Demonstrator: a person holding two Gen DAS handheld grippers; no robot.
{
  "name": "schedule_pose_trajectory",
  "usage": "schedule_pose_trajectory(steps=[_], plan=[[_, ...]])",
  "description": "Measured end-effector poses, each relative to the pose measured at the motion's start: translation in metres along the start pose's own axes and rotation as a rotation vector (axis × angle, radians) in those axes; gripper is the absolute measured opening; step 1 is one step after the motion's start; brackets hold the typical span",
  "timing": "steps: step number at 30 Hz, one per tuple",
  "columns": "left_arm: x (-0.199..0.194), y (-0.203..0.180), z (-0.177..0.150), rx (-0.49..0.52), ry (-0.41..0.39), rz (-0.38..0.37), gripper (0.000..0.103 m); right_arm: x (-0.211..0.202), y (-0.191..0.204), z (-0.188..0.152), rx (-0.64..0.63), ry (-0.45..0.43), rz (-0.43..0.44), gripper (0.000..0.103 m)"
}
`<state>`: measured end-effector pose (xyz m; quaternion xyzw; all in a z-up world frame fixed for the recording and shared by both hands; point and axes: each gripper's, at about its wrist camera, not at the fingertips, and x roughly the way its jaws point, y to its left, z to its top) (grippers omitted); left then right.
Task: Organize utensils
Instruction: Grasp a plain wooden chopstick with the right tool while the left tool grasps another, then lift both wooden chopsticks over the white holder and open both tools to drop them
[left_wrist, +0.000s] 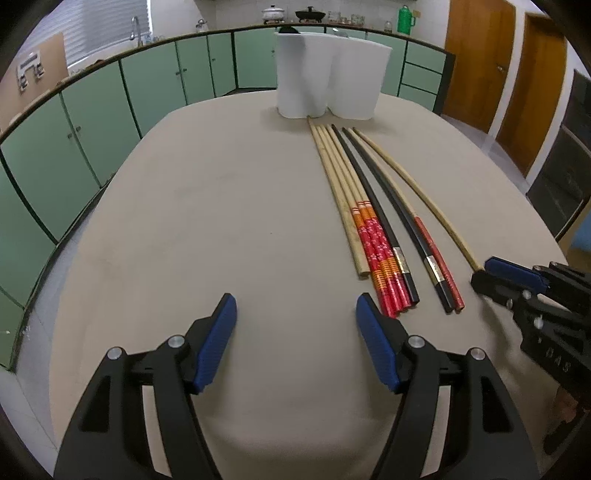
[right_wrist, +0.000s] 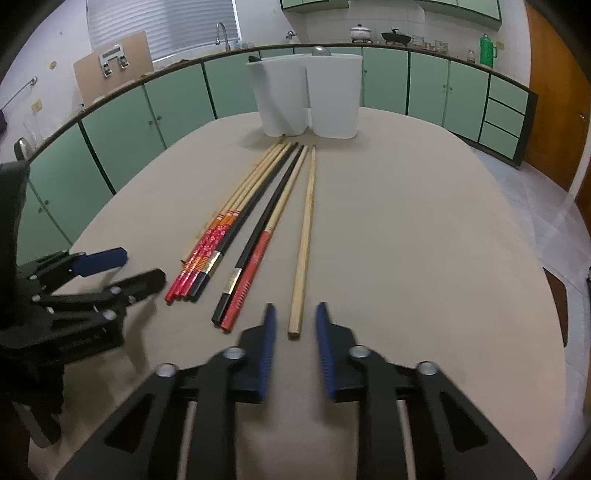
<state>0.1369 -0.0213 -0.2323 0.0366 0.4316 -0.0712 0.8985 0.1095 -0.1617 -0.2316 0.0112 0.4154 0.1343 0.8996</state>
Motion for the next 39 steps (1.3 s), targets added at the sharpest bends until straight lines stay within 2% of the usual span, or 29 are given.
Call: schedule_pose_trajectory(steps=[3,7,16,20,22,24,27,33,39], plan=[[0.002,-0.007,0.002,0.005,0.003,-0.029,0.065,0.000,-0.006,0.000,0.030,0.002,0.018,0.007],[0.003,-0.016,0.003,0.008,0.006,-0.057,0.065,-0.002,-0.015,-0.001,0.056,0.000,0.000,0.007],[0.013,-0.018,0.013,-0.024,-0.006,-0.035,0.063,-0.002,-0.019,0.000,0.057,0.002,0.006,0.007],[0.015,-0.016,0.017,-0.041,-0.013,-0.032,0.048,0.000,-0.020,0.001,0.066,0.002,0.015,0.007],[0.015,-0.016,0.018,-0.047,-0.017,-0.034,0.038,0.000,-0.022,0.001,0.074,0.002,0.025,0.007],[0.015,-0.016,0.017,-0.045,-0.019,-0.044,0.022,0.000,-0.023,0.001,0.078,0.002,0.030,0.007],[0.015,-0.019,0.018,-0.042,-0.018,-0.059,0.007,0.000,-0.022,0.000,0.076,0.001,0.026,0.007],[0.011,-0.015,0.018,-0.076,-0.025,-0.056,0.006,-0.005,-0.024,0.002,0.088,-0.015,0.025,0.007],[-0.020,-0.007,0.022,-0.076,-0.090,-0.033,0.006,-0.027,-0.027,0.015,0.081,-0.069,0.034,0.006]])
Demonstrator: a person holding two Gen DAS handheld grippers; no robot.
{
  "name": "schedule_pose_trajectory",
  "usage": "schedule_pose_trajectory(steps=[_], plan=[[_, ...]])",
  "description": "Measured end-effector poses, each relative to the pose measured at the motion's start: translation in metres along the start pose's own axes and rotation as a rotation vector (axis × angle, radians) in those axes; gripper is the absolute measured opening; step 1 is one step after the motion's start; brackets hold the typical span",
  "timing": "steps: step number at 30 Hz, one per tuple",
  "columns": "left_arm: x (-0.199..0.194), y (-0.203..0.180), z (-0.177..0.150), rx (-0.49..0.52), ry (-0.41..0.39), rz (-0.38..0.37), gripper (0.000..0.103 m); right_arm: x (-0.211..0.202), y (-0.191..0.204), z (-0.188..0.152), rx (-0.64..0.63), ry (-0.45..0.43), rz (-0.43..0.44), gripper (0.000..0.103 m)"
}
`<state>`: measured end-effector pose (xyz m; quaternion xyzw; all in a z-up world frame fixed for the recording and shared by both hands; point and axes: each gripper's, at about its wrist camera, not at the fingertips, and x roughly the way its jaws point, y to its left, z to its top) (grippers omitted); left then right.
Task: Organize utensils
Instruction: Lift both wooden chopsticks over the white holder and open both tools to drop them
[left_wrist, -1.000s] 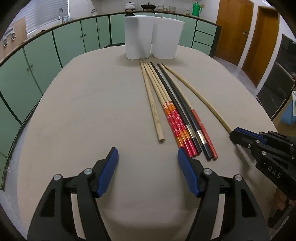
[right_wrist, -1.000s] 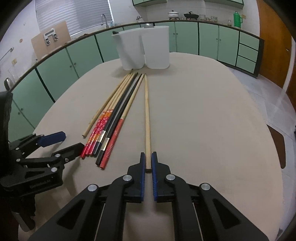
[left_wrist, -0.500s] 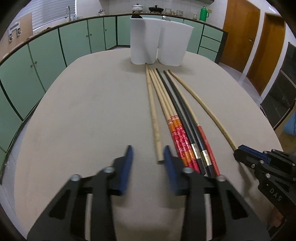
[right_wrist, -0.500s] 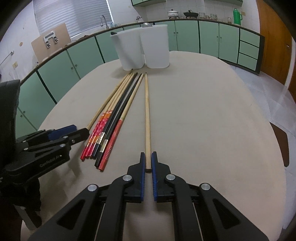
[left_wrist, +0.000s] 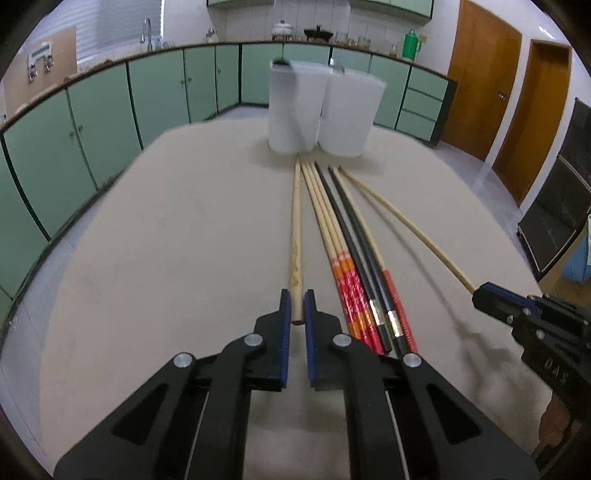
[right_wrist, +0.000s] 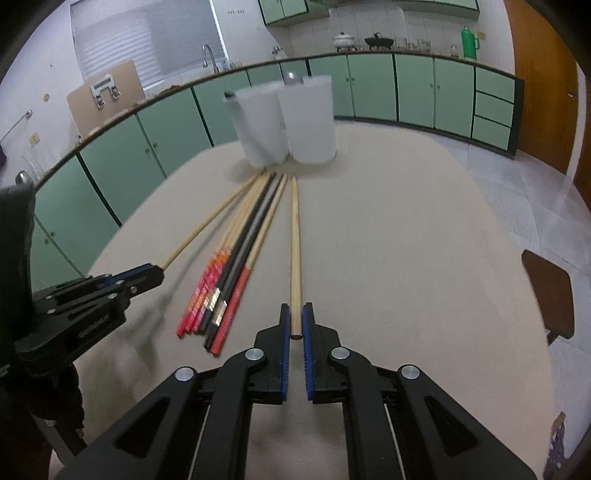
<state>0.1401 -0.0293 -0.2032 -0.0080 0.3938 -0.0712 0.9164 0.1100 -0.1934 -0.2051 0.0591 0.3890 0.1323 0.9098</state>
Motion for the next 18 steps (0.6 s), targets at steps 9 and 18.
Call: schedule_pose_trajectory(steps=[9,18], plan=[[-0.055,0.003,0.034,-0.007,-0.152,0.001,0.006,-0.040,0.003,0.037,-0.021,-0.105,0.008,0.006],[-0.094,0.005,0.081,0.010,-0.288,-0.017,0.006,-0.072,0.007,0.097,-0.061,-0.201,0.031,0.006]])
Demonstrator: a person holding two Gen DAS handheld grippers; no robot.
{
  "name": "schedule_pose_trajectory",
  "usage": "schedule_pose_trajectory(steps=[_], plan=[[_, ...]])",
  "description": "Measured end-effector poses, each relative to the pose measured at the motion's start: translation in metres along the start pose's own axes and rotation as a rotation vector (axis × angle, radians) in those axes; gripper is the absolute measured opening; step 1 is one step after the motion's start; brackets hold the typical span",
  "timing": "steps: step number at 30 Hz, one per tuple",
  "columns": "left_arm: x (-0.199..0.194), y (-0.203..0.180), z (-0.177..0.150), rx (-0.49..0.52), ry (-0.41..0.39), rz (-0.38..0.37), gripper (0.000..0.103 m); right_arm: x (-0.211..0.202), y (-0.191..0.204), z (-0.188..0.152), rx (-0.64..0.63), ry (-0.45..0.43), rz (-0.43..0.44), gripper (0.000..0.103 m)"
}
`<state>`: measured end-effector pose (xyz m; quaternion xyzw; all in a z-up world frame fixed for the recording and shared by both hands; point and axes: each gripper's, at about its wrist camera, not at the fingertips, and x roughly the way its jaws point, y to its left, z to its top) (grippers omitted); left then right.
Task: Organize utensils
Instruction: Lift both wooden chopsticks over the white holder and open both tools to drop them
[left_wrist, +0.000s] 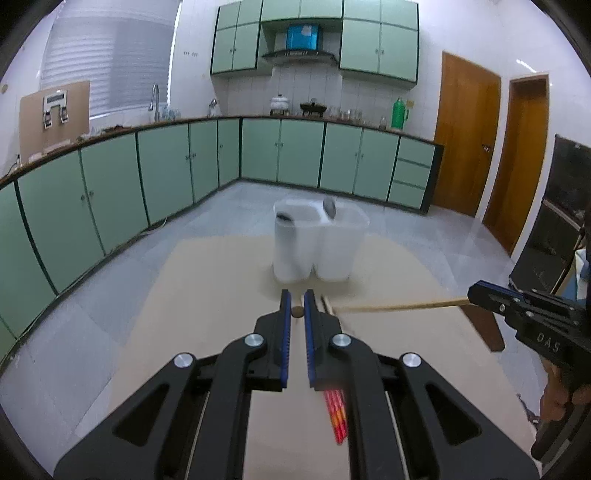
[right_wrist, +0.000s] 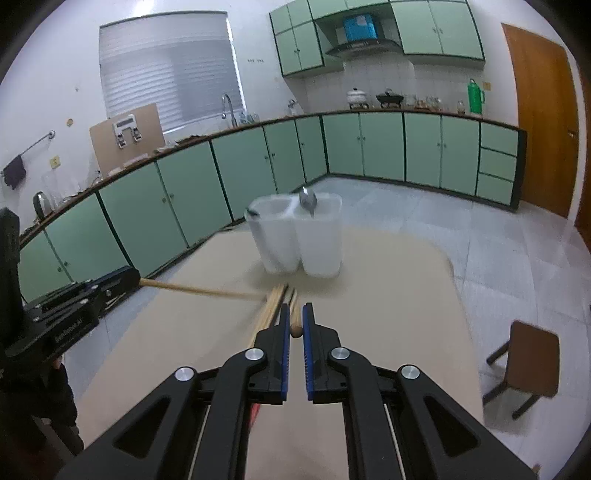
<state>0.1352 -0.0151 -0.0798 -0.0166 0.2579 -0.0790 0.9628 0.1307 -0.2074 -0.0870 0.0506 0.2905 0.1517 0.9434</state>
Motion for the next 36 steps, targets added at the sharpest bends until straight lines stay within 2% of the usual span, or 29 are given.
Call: schedule_pose_trajectory(steps=[8,17,24,28,32,36], plan=[[0.003,0.002,0.036,0.009,-0.043,-0.037,0.006,0.000,0.006,0.055,-0.056,-0.024,0.021,0.006],[-0.005,0.003,0.064,0.013,-0.110,-0.072,0.006,-0.005,0.003,0.089,-0.074,-0.050,0.040,0.006],[-0.016,-0.003,0.112,0.018,-0.225,-0.100,0.006,-0.027,0.000,0.141,-0.088,-0.177,0.047,0.006],[-0.007,-0.011,0.149,0.014,-0.302,-0.099,0.006,-0.030,-0.001,0.176,-0.083,-0.258,0.044,0.006],[0.009,-0.021,0.176,0.030,-0.360,-0.071,0.006,-0.017,-0.001,0.205,-0.088,-0.323,0.012,0.006],[0.042,-0.026,0.188,0.025,-0.365,-0.050,0.006,0.013,-0.005,0.220,-0.083,-0.347,-0.023,0.006]])
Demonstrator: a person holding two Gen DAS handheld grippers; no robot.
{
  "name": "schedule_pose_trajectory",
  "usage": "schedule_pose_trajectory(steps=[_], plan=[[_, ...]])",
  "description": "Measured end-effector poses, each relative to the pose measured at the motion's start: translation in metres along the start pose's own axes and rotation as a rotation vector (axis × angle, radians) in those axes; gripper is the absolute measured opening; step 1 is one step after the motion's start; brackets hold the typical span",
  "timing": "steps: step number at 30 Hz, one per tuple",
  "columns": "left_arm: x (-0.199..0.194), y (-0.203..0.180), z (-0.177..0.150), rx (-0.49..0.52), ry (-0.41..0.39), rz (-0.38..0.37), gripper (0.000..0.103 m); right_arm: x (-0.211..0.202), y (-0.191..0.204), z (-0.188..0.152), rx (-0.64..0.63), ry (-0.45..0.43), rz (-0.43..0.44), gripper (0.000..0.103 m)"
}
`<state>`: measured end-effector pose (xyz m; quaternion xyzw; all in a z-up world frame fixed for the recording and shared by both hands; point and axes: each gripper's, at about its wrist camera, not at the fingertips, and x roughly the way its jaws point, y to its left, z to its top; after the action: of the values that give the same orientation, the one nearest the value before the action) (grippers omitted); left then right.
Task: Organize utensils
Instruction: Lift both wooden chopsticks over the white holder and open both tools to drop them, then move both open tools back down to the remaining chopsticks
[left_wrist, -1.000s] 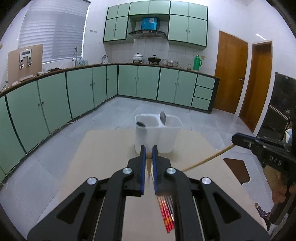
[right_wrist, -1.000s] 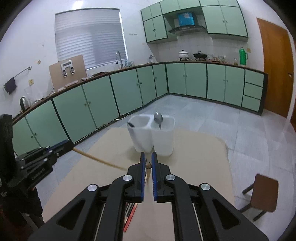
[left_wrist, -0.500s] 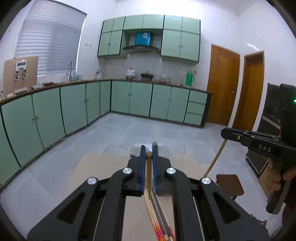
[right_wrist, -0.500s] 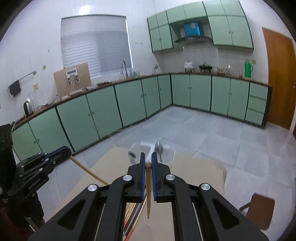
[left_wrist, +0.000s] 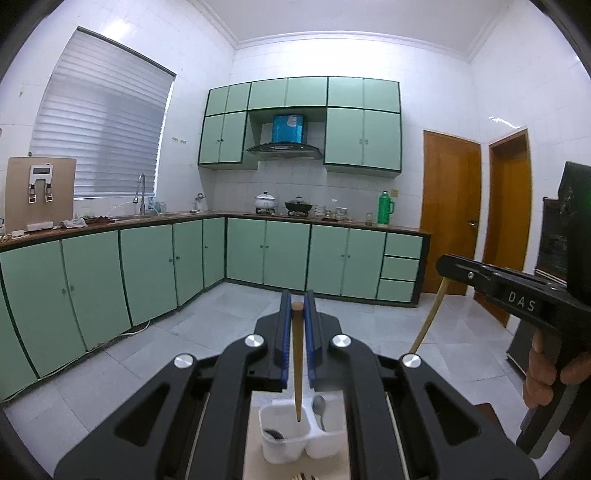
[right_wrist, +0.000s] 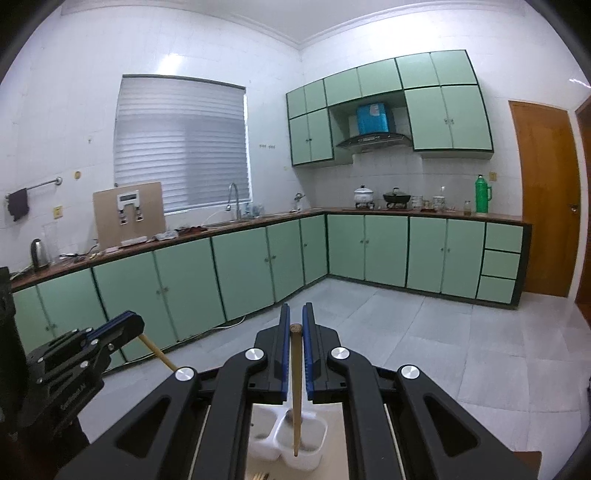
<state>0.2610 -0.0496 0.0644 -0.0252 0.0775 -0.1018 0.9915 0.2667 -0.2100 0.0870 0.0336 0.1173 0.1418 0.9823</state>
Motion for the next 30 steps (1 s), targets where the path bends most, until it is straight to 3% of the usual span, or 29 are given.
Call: schedule_pose_trajectory(steps=[11,20,22,24,28,30], plan=[[0.078,0.010,-0.052,0.010,0.146,0.030,0.006,0.076,-0.014,-0.044,0.022,0.110,-0.031,0.006],[0.091,0.024,-0.082,0.001,0.240,0.031,0.007,0.097,-0.020,-0.075,0.030,0.213,-0.022,0.008],[0.088,0.028,-0.082,-0.005,0.246,0.028,0.009,0.095,-0.022,-0.077,0.032,0.218,-0.028,0.015],[0.085,0.031,-0.079,-0.006,0.240,0.030,0.018,0.090,-0.027,-0.076,0.044,0.211,-0.038,0.029],[0.066,0.033,-0.074,-0.009,0.212,0.026,0.035,0.073,-0.034,-0.078,0.065,0.192,-0.054,0.038],[0.051,0.033,-0.073,-0.005,0.203,0.031,0.044,0.059,-0.038,-0.080,0.084,0.175,-0.065,0.053]])
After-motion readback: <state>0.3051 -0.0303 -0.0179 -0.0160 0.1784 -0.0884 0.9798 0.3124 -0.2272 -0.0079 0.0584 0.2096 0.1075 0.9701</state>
